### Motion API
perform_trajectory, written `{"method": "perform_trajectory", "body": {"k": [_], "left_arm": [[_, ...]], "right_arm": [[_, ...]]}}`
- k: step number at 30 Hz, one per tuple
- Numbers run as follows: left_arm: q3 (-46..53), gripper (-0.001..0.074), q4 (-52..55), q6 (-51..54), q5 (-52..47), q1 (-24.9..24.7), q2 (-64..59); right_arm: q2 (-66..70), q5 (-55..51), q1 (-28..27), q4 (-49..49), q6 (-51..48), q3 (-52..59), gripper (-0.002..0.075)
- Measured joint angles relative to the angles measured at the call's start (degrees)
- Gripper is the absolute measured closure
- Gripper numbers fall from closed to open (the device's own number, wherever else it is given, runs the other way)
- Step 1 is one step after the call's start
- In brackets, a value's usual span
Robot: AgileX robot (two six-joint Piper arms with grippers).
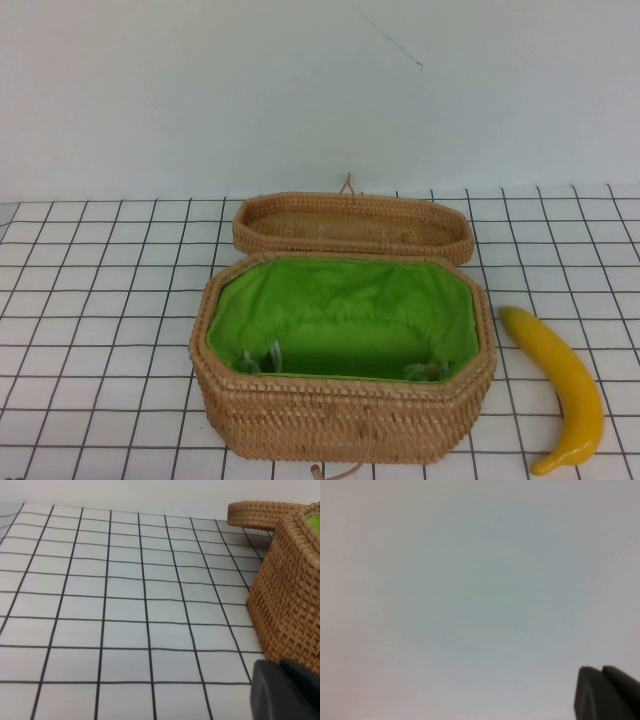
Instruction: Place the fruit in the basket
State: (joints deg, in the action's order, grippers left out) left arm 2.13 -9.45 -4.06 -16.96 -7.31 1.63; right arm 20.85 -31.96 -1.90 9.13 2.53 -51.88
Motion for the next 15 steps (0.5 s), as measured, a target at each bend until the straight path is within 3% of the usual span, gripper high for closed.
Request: {"method": "perform_trajectory", "body": {"k": [10, 15], "left_arm": [[0.00, 0.0735, 0.00, 0.00, 0.00, 0.00, 0.00], [0.00, 0.0735, 0.00, 0.00, 0.00, 0.00, 0.00]], "right_arm": [[25.08, -31.76, 6.95, -4.68, 0.61, -16.30, 0.0729], [33.78, -34.69, 7.23, -7.13, 0.61, -24.74, 0.0729]]}}
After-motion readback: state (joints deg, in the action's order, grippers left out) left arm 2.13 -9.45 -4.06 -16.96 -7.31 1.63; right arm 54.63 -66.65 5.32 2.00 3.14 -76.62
